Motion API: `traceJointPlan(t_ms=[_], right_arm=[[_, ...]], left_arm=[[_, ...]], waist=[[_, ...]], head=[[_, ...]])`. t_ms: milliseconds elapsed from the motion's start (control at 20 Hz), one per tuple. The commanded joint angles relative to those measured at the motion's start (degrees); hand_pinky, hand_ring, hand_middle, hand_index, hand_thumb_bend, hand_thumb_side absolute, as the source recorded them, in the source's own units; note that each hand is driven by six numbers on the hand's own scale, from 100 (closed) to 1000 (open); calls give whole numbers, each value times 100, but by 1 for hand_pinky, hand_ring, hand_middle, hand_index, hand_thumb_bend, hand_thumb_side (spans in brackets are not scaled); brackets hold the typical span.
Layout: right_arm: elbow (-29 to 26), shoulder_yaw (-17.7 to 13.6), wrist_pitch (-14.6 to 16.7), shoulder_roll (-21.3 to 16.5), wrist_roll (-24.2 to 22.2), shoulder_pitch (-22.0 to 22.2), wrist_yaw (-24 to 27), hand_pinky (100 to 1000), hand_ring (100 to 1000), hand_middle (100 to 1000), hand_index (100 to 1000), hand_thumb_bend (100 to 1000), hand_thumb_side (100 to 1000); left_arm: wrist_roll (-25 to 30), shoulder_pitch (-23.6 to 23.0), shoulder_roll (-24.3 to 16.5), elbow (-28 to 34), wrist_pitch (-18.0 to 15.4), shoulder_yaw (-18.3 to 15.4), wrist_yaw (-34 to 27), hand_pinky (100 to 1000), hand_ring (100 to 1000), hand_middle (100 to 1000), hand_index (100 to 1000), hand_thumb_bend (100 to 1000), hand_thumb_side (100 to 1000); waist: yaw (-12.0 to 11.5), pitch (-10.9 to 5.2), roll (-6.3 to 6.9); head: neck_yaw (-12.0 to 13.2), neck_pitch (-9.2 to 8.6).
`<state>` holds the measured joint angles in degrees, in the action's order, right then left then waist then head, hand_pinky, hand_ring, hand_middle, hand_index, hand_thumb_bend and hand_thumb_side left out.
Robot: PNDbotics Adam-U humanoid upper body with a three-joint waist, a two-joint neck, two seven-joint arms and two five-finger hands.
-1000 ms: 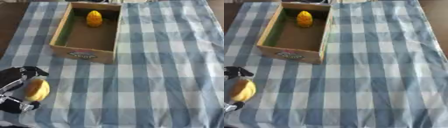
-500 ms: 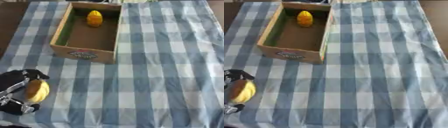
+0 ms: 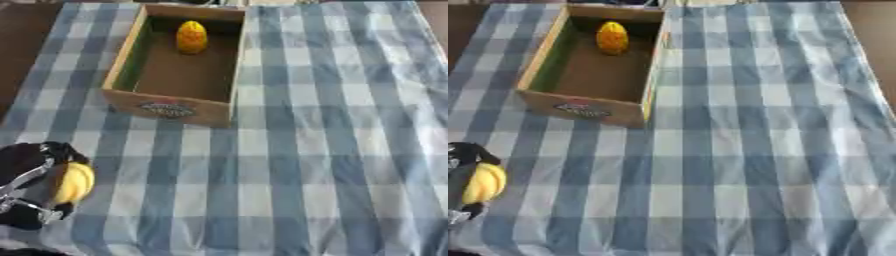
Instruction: Pick up objects on the table and place them in the box.
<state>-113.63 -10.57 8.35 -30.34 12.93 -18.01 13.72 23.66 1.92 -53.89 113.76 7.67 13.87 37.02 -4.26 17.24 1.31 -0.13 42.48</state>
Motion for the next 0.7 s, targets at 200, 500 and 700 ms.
traceJointPlan(t_ms=[200,500,700], right_arm=[[-96,-72,-14,-57,19,-13,12,771,780,576,718,100,626],[-96,-71,-20,-58,19,-4,13,771,780,577,718,100,629],[-96,-65,-24,-74,14,0,10,771,780,577,719,100,627]], left_arm=[[-203,77,-175,83,123,-119,50,711,704,656,748,100,100],[-555,354,-270,83,62,-240,162,716,706,660,715,100,100],[-794,972,-396,83,-116,-385,113,720,702,664,707,100,100]], waist=[[8,-92,10],[7,-107,37],[3,-134,69]], head=[[-6,-29],[-25,-40],[-42,-17]])
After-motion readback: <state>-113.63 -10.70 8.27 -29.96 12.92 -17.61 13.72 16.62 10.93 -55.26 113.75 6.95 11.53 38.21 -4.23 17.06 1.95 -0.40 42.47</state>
